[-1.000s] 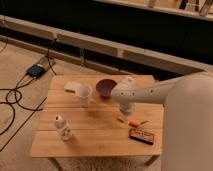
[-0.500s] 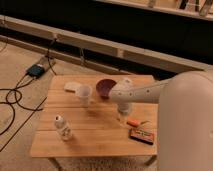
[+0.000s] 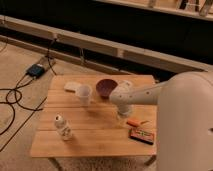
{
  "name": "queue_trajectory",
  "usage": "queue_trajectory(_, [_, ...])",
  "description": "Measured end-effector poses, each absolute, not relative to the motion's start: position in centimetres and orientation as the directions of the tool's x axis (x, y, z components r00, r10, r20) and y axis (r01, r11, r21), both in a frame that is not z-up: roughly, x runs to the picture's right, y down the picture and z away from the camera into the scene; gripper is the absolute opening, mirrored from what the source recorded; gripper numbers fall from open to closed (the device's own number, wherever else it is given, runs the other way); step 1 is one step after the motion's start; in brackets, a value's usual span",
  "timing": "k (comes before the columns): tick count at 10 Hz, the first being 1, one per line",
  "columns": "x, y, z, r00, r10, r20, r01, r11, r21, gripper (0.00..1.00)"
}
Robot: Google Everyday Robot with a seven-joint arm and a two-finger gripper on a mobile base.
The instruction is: Place the pepper in the ceramic bowl
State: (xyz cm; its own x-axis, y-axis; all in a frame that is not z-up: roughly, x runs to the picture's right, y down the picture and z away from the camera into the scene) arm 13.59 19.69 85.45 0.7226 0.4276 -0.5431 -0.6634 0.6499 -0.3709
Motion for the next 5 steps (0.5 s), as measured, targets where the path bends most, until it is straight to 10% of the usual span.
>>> queue_trajectory(5, [14.09, 20.28, 85.83, 0.708, 0.452, -0.543, -0.684, 0.631, -0.367, 0.07])
